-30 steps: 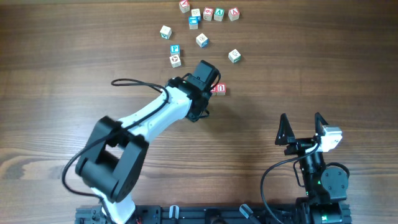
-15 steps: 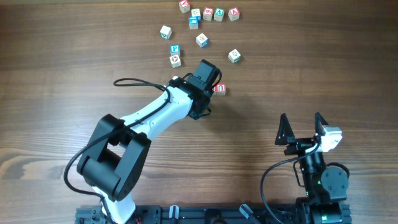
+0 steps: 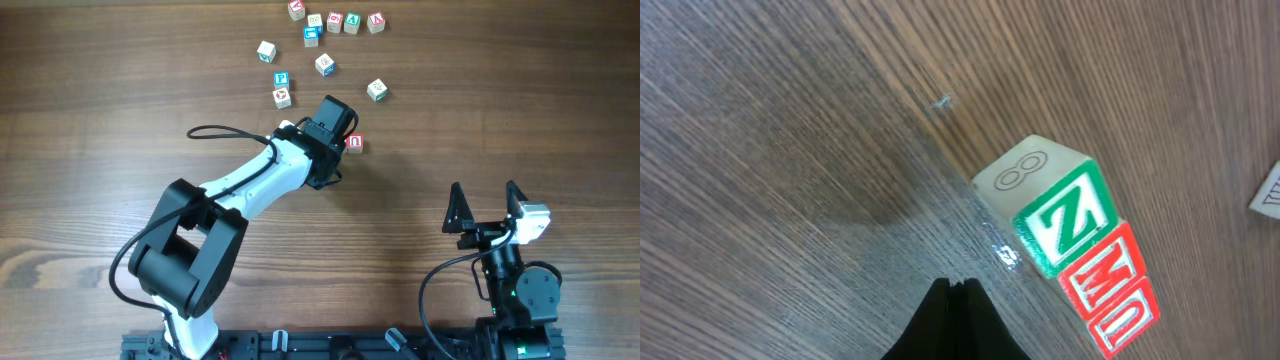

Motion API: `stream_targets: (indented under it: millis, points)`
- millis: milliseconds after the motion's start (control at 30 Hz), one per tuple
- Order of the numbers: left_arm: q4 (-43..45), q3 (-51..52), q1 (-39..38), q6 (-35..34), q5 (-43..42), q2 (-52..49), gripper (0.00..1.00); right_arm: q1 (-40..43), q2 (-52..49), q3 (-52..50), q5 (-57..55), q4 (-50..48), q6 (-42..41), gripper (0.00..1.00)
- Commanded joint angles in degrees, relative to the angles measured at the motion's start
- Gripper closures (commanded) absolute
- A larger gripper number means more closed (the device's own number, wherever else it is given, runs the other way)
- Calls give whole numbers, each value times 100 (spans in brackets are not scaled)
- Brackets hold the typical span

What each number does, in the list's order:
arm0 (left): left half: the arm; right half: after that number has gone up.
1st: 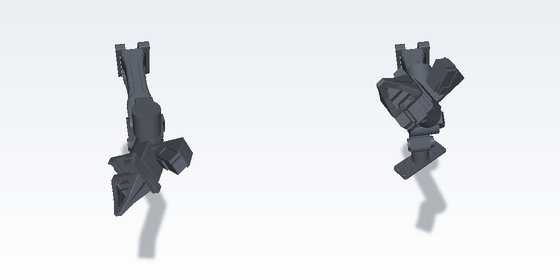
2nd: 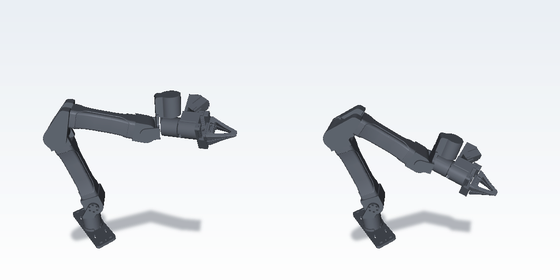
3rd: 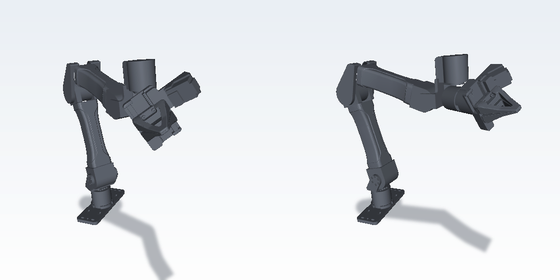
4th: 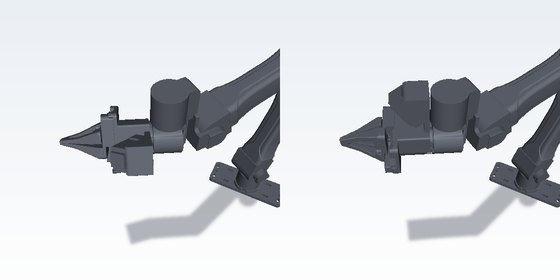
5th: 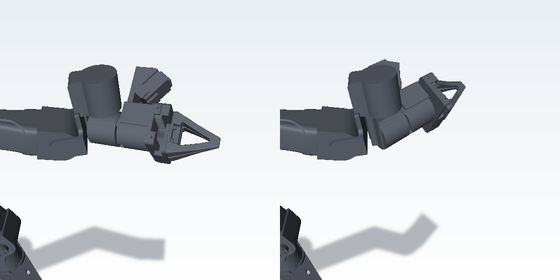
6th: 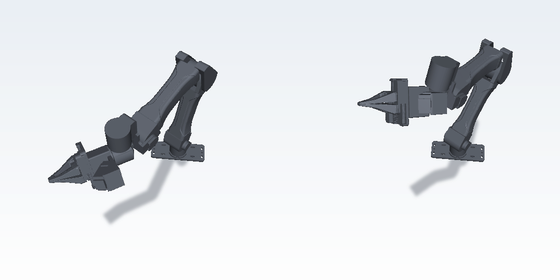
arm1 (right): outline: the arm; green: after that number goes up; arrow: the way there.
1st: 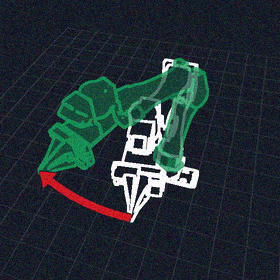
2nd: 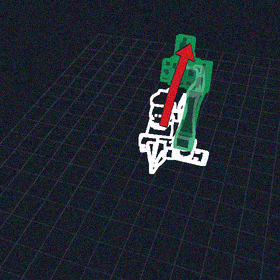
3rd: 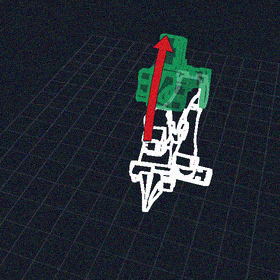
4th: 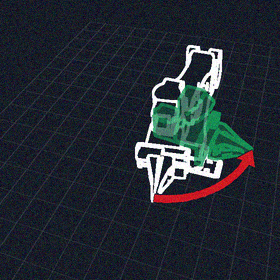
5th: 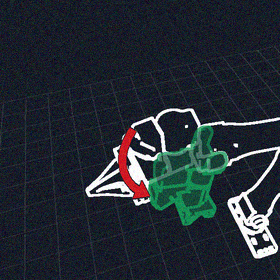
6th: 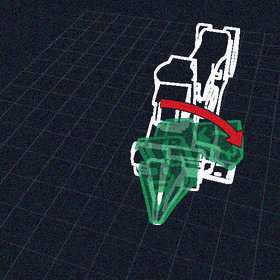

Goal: Form a horizontal line

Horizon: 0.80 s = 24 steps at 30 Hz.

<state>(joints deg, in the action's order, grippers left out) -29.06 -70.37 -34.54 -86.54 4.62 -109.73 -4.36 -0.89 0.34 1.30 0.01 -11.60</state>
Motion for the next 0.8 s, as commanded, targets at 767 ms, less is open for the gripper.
stream_targets:
  millis: [767]
  points:
    - [278,42,107,-96,-70,-280,95,-28,70,-4,72,-20,98,0]
